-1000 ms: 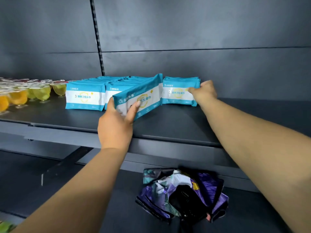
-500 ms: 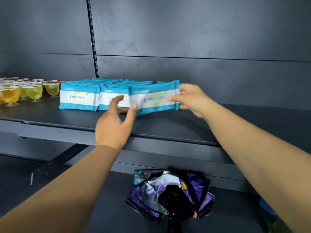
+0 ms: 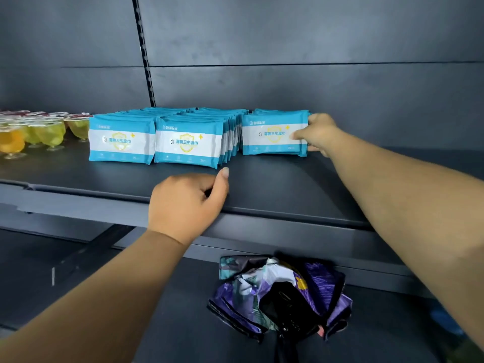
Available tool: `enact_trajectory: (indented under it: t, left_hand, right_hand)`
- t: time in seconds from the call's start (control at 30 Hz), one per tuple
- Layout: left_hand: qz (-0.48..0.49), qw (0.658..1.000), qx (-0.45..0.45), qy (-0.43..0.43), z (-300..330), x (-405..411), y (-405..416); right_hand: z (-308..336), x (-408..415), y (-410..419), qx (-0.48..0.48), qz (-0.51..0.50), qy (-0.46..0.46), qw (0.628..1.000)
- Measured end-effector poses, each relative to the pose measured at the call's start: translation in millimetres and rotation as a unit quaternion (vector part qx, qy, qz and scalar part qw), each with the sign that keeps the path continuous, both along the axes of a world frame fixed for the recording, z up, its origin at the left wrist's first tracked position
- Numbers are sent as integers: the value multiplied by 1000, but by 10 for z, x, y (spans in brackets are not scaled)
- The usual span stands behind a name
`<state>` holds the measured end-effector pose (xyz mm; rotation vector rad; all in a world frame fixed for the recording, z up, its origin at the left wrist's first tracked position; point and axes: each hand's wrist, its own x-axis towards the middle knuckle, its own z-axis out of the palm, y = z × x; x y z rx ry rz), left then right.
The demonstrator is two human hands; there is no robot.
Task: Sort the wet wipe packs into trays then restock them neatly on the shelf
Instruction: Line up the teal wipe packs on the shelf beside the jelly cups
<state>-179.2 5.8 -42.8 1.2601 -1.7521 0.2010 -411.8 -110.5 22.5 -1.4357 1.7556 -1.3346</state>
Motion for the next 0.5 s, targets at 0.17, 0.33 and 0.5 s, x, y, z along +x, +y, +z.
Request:
enact_trajectory:
  t: [0.17,0.33,0.5]
  left_hand:
    - [-9,1000,-3,5,-16,18,-24]
    - [-13,1000,-3,9,-31,20,-18]
    - [2,1000,-25,3,-22,2,-17]
  right_hand:
    - [-59,3,-50,11,-52,103,993]
    - [-76,30,-33,14,-81,173,981]
    - [-50,47,125,13,-124,206,971]
